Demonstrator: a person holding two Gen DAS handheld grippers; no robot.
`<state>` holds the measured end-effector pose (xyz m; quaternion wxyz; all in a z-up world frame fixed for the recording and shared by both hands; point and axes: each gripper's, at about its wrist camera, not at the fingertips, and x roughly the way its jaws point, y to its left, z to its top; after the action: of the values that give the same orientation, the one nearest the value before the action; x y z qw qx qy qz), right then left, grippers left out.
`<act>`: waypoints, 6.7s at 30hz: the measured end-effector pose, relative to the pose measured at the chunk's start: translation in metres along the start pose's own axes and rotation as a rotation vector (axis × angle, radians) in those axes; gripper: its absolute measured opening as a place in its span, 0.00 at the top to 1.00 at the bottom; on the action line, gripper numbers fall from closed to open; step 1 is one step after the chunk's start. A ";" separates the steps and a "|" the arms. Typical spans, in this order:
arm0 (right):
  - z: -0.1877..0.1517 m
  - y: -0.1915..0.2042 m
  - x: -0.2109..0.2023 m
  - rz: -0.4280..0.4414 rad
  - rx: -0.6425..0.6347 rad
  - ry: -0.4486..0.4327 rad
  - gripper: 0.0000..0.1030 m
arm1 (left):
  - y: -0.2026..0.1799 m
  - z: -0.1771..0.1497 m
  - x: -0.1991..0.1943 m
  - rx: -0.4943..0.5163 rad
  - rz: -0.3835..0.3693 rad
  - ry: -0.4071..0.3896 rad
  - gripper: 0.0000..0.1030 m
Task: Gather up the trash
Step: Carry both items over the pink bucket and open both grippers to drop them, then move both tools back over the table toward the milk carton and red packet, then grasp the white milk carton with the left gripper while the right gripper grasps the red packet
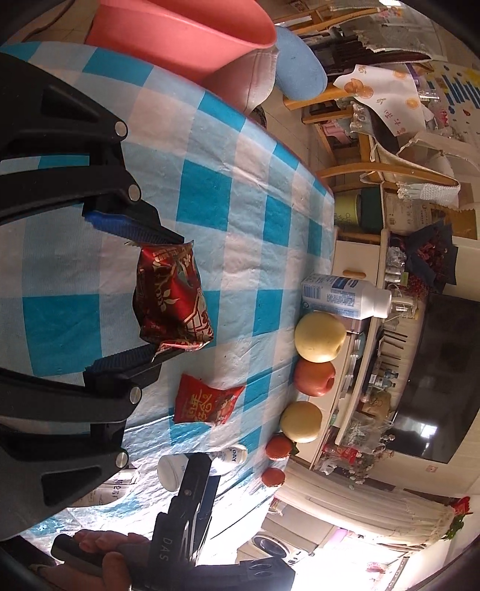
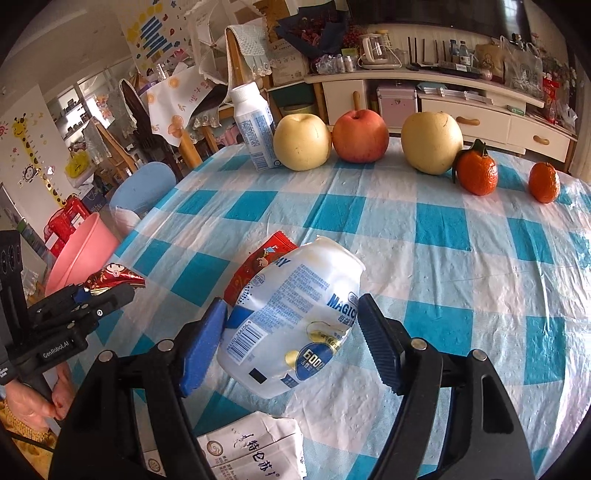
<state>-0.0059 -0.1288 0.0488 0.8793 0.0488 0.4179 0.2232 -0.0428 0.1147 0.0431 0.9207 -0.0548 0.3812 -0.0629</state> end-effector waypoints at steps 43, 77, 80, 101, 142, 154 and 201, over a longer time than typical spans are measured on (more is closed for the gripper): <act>0.084 0.396 0.122 0.355 -0.422 0.007 0.26 | 0.299 -0.020 -0.082 -0.503 0.423 -0.094 0.43; -0.002 0.242 -0.017 -0.115 -0.289 -0.153 0.09 | 0.158 0.005 -0.091 -0.200 0.345 -0.172 0.11; -0.008 0.230 -0.029 -0.131 -0.281 -0.165 0.09 | 0.143 0.005 -0.095 -0.172 0.339 -0.166 0.10; -0.038 0.148 -0.085 -0.247 -0.225 -0.255 0.09 | 0.035 -0.009 -0.123 0.007 0.307 -0.155 0.10; -0.044 0.035 -0.093 -0.385 -0.103 -0.229 0.09 | -0.107 -0.037 -0.119 0.327 0.081 -0.104 0.10; -0.035 0.003 -0.135 -0.343 -0.048 -0.343 0.08 | -0.118 -0.058 -0.076 0.364 -0.018 0.014 0.10; -0.005 0.005 -0.007 -0.023 0.015 -0.026 0.04 | -0.049 -0.044 -0.008 0.111 0.017 0.086 0.46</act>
<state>-0.0155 -0.1279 0.0523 0.8869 0.0533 0.4085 0.2092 -0.0834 0.0649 0.0246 0.9056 0.0023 0.4167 -0.0785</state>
